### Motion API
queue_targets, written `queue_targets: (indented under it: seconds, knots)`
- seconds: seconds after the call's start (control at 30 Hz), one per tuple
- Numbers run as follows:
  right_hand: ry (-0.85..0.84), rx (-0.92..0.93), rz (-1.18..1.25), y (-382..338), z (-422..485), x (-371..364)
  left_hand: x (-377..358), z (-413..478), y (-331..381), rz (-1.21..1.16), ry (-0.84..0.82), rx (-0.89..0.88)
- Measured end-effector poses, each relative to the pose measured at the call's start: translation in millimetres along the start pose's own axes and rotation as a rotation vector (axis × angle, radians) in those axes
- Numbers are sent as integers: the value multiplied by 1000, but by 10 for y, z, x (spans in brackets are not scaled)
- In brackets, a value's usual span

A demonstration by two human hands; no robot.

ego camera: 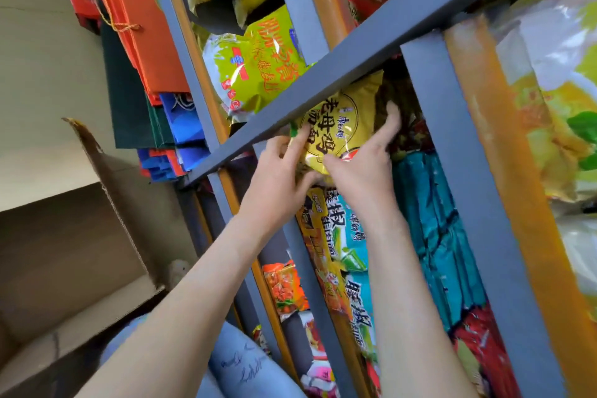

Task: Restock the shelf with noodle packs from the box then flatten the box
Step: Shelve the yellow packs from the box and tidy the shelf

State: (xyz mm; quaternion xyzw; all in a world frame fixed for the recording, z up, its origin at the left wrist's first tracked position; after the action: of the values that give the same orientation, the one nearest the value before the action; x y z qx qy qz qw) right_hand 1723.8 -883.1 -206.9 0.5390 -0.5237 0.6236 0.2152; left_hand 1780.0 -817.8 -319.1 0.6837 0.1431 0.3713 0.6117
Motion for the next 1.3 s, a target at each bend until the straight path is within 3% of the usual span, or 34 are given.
queue_targets:
  seconds: [0.17, 0.37, 0.7, 0.87, 1.1, 1.3]
  knots:
    - [24, 43, -139, 73, 36, 47, -59, 34, 14, -18, -6, 51]
    - [-112, 39, -370, 113, 23, 17, -163, -58, 59, 73, -9, 67]
    - [-81, 65, -357, 89, 69, 42, -141, -30, 121, 160, -90, 103]
    - [-16, 81, -316, 56, 144, 22, -9, 76, 225, 202, 58, 110]
    - [32, 79, -287, 67, 245, 6, -114, 238, 214, 170, -13, 71]
    - [23, 104, -357, 93, 260, -5, -274, 210, 193, 277, 45, 28]
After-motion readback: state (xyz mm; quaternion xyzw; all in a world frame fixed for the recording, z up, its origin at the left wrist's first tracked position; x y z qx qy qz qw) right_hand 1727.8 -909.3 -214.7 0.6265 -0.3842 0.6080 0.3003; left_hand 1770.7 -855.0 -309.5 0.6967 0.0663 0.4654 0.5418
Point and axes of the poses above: each hand's wrist, its own z-axis towards the middle knuckle, its own x-axis out of the back of the hand, y = z × x, the point moved 6 cm from there along z, towards the middle knuckle, and after that the axes turned 4 degrees about x, right-handed, at the moved point
